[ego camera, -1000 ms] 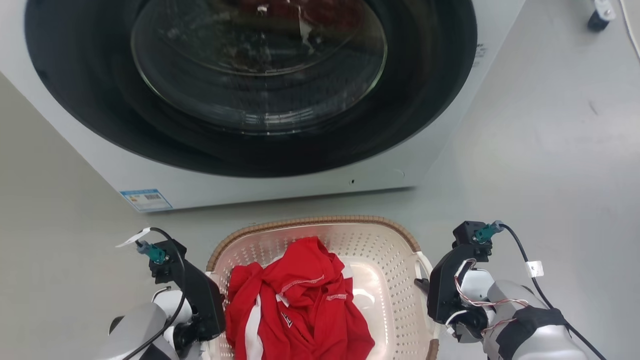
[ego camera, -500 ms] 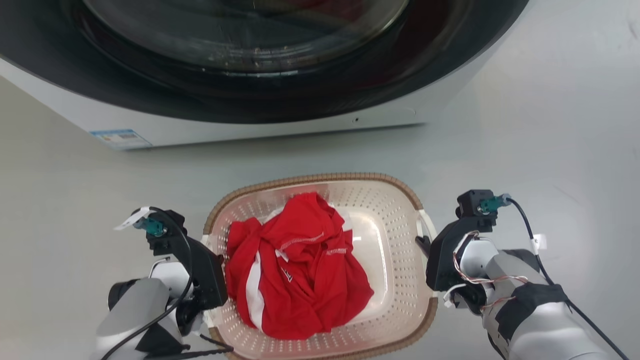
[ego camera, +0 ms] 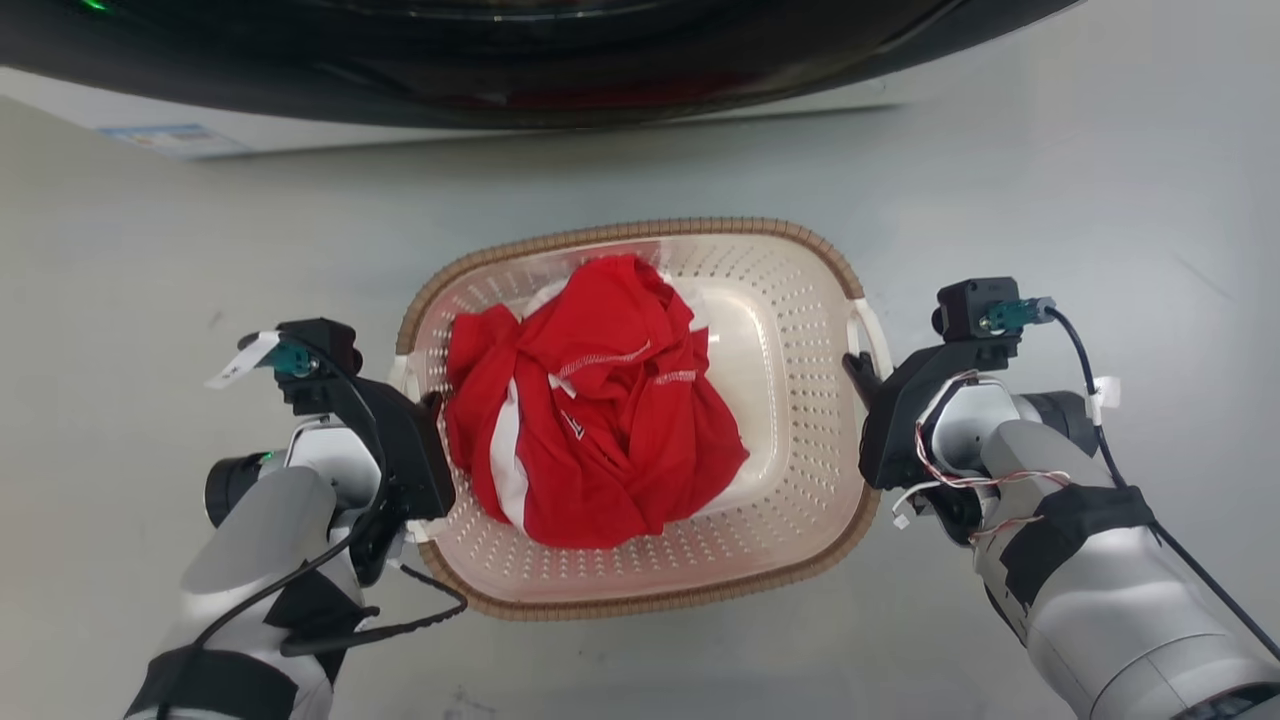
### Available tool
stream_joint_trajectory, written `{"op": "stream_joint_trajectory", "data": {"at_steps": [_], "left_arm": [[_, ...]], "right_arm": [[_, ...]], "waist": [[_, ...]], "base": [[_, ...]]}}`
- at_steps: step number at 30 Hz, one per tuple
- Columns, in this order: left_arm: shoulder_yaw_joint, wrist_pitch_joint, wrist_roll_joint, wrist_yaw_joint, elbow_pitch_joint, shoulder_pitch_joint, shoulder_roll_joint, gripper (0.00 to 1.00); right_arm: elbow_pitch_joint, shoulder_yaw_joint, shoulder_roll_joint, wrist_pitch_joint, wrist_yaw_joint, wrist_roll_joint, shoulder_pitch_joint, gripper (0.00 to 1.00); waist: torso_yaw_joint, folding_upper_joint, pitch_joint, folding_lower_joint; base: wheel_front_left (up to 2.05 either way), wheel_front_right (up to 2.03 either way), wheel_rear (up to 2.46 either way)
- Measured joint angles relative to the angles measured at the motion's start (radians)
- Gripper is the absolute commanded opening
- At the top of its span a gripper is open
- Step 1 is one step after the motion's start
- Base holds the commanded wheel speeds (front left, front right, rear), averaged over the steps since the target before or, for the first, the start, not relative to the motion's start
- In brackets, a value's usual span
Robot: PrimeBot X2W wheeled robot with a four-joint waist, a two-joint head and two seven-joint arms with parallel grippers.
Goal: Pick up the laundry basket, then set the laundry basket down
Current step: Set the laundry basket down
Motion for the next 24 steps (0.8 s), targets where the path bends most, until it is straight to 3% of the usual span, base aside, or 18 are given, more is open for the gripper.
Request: {"op": "stream_joint_trajectory", "data": {"at_steps": [9,24], "left_arm": [[-0.008,-0.06,0.008,0.0,0.006,-0.014,-0.005,0.0],[-0.025,-0.155,0.035,0.0,0.026,-0.033,-0.007,0.0]], "right_arm": [[0.017,0.007,-0.001,-0.05,0.0,-0.01,-0.017,0.0],[0.049,0.017,0.004,-0.113,0.003,-0.021,-0.042,0.0]], "waist": [[0.012,0.0,0.095,-0.0001],[0.015,-0.0001,0.123,-0.0002]], "base": [[0.0,0.0,0.0],[0.0,0.0,0.0]]}}
